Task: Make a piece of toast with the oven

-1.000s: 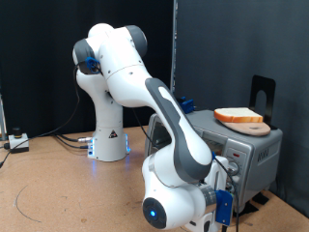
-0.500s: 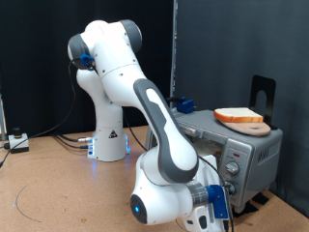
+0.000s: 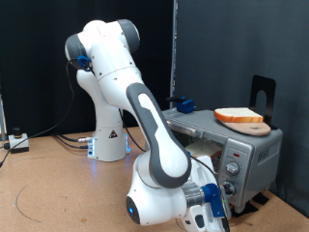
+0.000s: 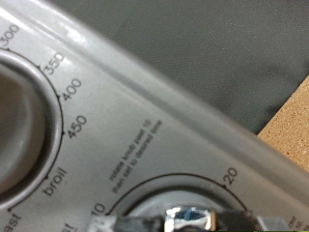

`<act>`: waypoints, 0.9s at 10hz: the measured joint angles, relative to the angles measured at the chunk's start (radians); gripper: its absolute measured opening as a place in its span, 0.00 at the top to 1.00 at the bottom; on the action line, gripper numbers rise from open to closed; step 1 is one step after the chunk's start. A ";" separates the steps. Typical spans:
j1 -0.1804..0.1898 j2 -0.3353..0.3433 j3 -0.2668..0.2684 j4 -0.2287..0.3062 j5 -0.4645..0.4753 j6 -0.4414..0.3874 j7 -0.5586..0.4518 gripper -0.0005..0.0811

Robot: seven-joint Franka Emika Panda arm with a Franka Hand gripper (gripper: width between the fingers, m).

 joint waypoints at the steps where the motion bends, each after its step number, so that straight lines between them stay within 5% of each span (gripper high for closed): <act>1: 0.000 0.000 0.000 0.000 0.000 0.000 0.001 0.88; 9: 0.000 -0.003 0.003 0.030 0.014 0.016 0.021 0.83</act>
